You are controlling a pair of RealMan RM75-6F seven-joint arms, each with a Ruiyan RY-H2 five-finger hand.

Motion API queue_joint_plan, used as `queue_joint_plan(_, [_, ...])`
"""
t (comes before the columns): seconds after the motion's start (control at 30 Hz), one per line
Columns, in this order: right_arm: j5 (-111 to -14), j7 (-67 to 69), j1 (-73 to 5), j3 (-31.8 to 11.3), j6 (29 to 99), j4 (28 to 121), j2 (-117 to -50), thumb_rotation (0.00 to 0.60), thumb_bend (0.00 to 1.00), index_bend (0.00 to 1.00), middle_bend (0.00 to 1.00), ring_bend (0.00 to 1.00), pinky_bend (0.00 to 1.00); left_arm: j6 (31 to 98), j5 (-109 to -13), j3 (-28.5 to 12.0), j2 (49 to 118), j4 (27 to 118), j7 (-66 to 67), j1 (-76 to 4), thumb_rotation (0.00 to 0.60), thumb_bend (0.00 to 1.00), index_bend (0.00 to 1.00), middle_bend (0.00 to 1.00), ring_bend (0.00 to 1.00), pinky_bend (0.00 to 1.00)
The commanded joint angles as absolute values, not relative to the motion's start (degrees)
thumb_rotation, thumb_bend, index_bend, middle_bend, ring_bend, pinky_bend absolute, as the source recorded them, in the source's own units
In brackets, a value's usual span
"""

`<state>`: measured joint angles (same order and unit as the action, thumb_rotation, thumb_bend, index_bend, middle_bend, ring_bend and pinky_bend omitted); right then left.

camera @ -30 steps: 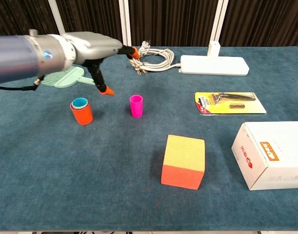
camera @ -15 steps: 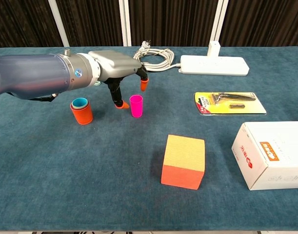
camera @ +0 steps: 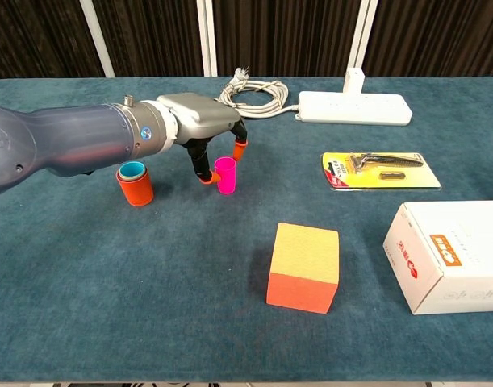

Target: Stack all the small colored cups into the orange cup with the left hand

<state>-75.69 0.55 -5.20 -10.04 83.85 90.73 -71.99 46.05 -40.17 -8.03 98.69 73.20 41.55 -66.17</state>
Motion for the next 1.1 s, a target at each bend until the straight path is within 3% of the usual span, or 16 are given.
queue_joint_plan(0.03, [-75.71, 0.61, -5.17, -10.06, 83.92, 90.75, -71.97, 0.600, 0.40, 0.13, 0.07, 0.09, 0.05, 45.93, -40.37, -7.92, 98.86, 73.14, 41.28, -66.16, 0.600, 0.29, 0.44, 0.19, 0.00, 0.00])
queue_joint_plan(0.4, [-75.89, 1.03, -5.13, -9.97, 83.87, 90.98, -71.80, 0.600, 0.40, 0.13, 0.07, 0.09, 0.05, 47.29, -41.10, -7.32, 97.88, 74.13, 41.18, -65.48, 0.600, 0.31, 0.49, 0.21, 0.00, 0.00])
queue_joint_plan(0.63, [-76.05, 1.09, -5.01, -10.00, 84.20, 91.18, -71.70, 0.600, 0.40, 0.13, 0.07, 0.09, 0.05, 49.50, -42.08, -8.76, 94.99, 78.21, 40.82, -65.30, 0.600, 0.32, 0.46, 0.21, 0.00, 0.00])
queue_joint_plan(0.8, [-76.13, 1.08, -5.05, -9.93, 84.10, 91.20, -71.70, 0.600, 0.40, 0.13, 0.07, 0.09, 0.05, 52.24, -43.48, -9.67, 89.59, 85.15, 40.95, -64.45, 0.600, 0.31, 0.45, 0.21, 0.00, 0.00])
queue_joint_plan(1.1, [-76.52, 0.53, -5.12, -9.69, 84.17, 91.50, -71.83, 0.600, 0.40, 0.13, 0.07, 0.09, 0.05, 56.31, -47.81, -5.37, 75.18, 100.13, 38.96, -58.06, 0.600, 0.31, 0.43, 0.21, 0.00, 0.00])
